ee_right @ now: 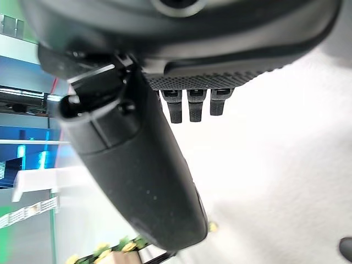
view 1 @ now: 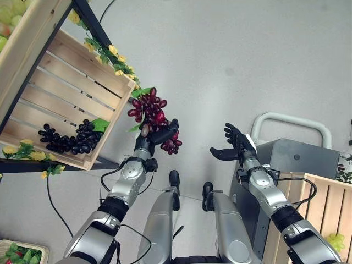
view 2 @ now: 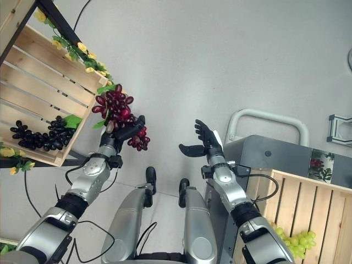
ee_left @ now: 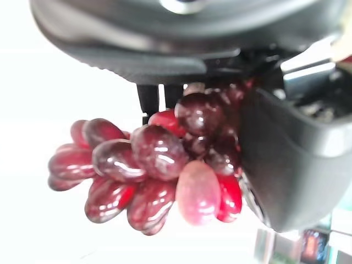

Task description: Pick up the fruits from the basket on one side to the basket on the other side

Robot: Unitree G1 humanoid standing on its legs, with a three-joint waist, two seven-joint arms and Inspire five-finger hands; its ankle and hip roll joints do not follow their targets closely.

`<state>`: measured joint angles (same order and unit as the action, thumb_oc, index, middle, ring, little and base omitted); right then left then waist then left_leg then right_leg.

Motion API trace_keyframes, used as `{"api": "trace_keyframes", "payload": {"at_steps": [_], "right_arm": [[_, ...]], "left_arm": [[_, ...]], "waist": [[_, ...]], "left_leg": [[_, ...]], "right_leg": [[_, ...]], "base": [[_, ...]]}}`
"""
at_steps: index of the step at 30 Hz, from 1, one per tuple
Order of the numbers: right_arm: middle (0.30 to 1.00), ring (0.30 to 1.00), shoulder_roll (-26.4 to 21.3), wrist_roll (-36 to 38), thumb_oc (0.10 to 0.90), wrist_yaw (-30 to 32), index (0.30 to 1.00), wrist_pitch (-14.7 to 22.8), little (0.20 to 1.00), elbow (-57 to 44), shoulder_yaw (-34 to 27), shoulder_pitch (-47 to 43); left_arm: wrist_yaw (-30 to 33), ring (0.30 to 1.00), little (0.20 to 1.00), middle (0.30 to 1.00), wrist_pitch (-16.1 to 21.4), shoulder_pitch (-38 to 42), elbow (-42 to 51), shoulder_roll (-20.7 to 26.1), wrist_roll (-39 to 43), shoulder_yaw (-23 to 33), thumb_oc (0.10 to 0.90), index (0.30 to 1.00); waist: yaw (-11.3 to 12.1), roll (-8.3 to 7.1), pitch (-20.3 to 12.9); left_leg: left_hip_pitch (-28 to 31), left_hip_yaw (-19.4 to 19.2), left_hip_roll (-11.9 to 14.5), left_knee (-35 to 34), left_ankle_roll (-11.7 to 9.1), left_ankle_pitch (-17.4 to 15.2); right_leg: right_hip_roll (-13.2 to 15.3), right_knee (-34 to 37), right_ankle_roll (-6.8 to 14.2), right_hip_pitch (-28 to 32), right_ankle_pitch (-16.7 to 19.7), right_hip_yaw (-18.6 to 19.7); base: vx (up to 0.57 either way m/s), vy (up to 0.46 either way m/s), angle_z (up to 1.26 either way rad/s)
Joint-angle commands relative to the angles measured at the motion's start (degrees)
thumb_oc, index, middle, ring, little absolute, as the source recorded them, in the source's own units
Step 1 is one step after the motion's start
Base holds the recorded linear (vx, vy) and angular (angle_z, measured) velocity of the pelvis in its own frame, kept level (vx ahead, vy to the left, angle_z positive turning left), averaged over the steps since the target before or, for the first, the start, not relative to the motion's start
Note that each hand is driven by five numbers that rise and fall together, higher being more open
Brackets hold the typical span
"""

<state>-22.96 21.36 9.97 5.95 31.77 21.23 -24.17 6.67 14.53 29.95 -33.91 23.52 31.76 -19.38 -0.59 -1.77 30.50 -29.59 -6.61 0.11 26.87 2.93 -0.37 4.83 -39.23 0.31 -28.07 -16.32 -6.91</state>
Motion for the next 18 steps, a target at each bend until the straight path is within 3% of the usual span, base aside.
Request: {"api": "trace_keyframes", "payload": {"at_steps": [1,8,16,18], "right_arm": [[0.9,0.9,-2.69,3.34,0.8,-0.2,0.9,1.59,0.9,-4.47,-1.34,0.43],[0.9,0.9,-4.32,2.9,0.8,-1.61,0.9,0.08,0.9,-4.3,-1.96,2.51],[0.9,0.9,-4.68,2.08,0.8,-2.01,0.9,1.07,0.9,-2.77,-2.12,5.64],[0.9,0.9,-4.99,2.11,0.8,-1.8,0.9,1.0,0.9,-2.89,-2.0,6.15]], "left_arm": [[2.32,0.3,0.3,0.3,10.06,4.5,4.98,2.07,-0.43,5.92,0.4,0.3],[3.82,0.3,0.3,0.3,9.81,4.07,4.65,6.62,3.06,11.24,0.4,0.3],[3.57,0.3,0.3,0.3,8.79,4.43,2.4,10.42,14.54,17.56,0.4,0.3],[5.4,0.3,0.3,0.3,7.95,4.9,1.48,11.93,15.48,18.49,0.4,0.3]], "waist": [[0.48,0.58,-0.82],[0.78,0.24,-0.7],[0.99,0.08,-0.7],[1.04,-0.27,-0.7]], "left_leg": [[-0.68,3.18,0.64,6.81,-2.68,-3.96],[-3.36,3.0,0.79,9.64,-2.23,-5.04],[-5.22,2.79,0.99,12.84,-1.7,-6.53],[-5.05,2.94,0.84,14.07,-1.74,-8.51]], "right_leg": [[1.79,-0.22,-0.63,-1.13,6.86,-2.3],[1.59,-2.85,-1.38,-3.32,5.56,-2.21],[1.66,-6.23,-2.3,-4.43,3.46,-2.28],[1.49,-7.4,-2.11,-4.13,1.63,-2.0]], "base": [[-0.01,0.043,0.04],[0.0,0.063,0.01],[0.03,0.047,0.05],[0.04,0.014,0.11]]}}
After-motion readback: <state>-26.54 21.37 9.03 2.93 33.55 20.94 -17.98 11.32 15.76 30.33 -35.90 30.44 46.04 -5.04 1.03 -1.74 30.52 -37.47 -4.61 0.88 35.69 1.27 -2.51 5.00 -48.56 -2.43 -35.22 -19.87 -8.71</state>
